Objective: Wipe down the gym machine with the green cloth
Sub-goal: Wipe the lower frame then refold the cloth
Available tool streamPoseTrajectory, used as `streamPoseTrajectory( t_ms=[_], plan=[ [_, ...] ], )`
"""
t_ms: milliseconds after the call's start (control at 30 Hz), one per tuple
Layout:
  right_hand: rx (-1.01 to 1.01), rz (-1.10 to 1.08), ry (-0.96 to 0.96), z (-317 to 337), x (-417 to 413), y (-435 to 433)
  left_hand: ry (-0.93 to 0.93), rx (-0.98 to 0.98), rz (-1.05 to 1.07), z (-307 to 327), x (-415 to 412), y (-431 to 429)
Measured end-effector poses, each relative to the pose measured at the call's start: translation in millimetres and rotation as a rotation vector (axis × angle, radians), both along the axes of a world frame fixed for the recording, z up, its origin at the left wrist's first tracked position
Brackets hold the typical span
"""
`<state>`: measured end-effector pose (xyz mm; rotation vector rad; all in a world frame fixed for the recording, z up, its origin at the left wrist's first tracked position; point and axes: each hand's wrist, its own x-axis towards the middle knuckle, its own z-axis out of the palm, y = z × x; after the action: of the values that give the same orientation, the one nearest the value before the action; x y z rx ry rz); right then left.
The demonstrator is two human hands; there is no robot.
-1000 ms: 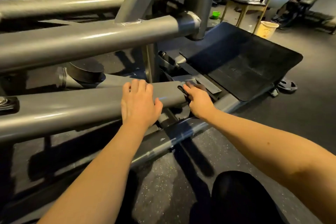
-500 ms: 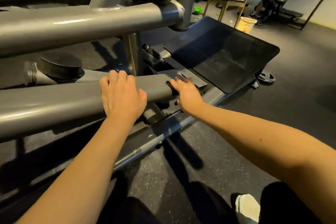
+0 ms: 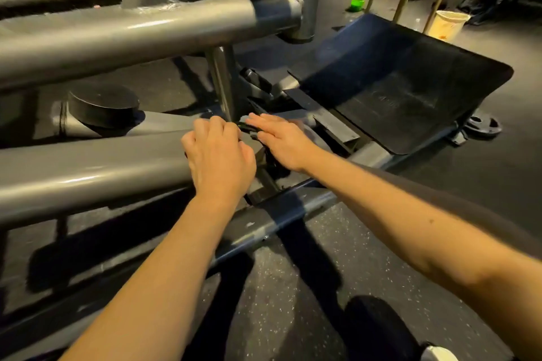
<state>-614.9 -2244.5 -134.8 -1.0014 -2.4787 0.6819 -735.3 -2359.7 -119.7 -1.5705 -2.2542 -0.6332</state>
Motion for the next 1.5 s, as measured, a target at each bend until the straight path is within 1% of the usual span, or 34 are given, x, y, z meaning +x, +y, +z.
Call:
streamPoseTrajectory(
  t_ms=[100, 167, 200, 267, 300, 400, 467, 533, 600, 633, 733, 867, 967, 1033, 1100, 1167, 1233, 1267, 1300, 1333, 1367, 1400, 1433, 1500],
  plan=[
    [0.025, -0.134, 0.009, -16, 33, 33, 0.047, -0.055, 0.002, -7, 17, 13],
    [0.016, -0.202, 0.007, -22, 54, 52, 0.055, -0.037, 0.023, -10, 25, 21],
    [0.018, -0.214, -0.037, -25, 64, 61, 0.053, -0.026, 0.035, -12, 28, 24],
    [0.011, -0.169, -0.131, -29, 79, 73, 0.05, -0.012, 0.057, -15, 33, 29],
    [-0.008, -0.146, -0.124, -31, 82, 78, 0.052, -0.009, 0.068, -17, 34, 31],
    [-0.082, -0.07, 0.023, -30, 71, 87, 0.055, 0.001, 0.089, -20, 41, 36],
    [-0.18, 0.007, 0.074, -19, 51, 85, 0.062, 0.029, 0.104, -23, 47, 42],
    [-0.221, 0.119, 0.043, -5, 34, 79, 0.081, 0.053, 0.134, -26, 53, 45],
    [-0.165, 0.221, -0.028, 4, 27, 88, 0.097, 0.081, 0.161, -27, 56, 51],
    [-0.179, 0.25, -0.044, 6, 25, 94, 0.109, 0.084, 0.186, -28, 57, 52],
    [-0.218, 0.279, -0.058, 1, 23, 114, 0.143, 0.055, 0.23, -32, 60, 54],
    [-0.225, 0.301, 0.012, -10, 24, 127, 0.139, 0.066, 0.253, -32, 61, 58],
    [-0.284, 0.338, 0.051, -19, 25, 134, 0.14, 0.093, 0.265, -34, 59, 58],
    [-0.28, 0.333, 0.087, -25, 29, 140, 0.147, 0.113, 0.27, -35, 60, 59],
    [-0.226, 0.363, 0.099, -31, 37, 146, 0.141, 0.127, 0.274, -37, 63, 60],
    [-0.032, 0.407, 0.04, -40, 47, 154, 0.146, 0.137, 0.268, -38, 65, 61],
    [0.221, 0.4, -0.079, -51, 54, 161, 0.156, 0.14, 0.258, -39, 69, 62],
    [0.278, 0.396, -0.082, -57, 58, 163, 0.158, 0.135, 0.26, -40, 72, 64],
    [0.278, 0.393, -0.043, -62, 61, 163, 0.156, 0.13, 0.261, -41, 73, 65],
    [0.257, 0.394, 0.011, -67, 65, 163, 0.148, 0.126, 0.263, -40, 76, 66],
    [0.194, 0.377, 0.06, -71, 70, 165, 0.137, 0.122, 0.265, -40, 79, 68],
    [0.083, 0.338, 0.099, -74, 76, 165, 0.123, 0.118, 0.264, -40, 82, 70],
    [-0.007, 0.288, 0.105, -77, 81, 165, 0.11, 0.114, 0.258, -40, 84, 72],
    [-0.116, 0.19, 0.098, -83, 89, 166, 0.103, 0.108, 0.246, -42, 88, 76]
  ],
)
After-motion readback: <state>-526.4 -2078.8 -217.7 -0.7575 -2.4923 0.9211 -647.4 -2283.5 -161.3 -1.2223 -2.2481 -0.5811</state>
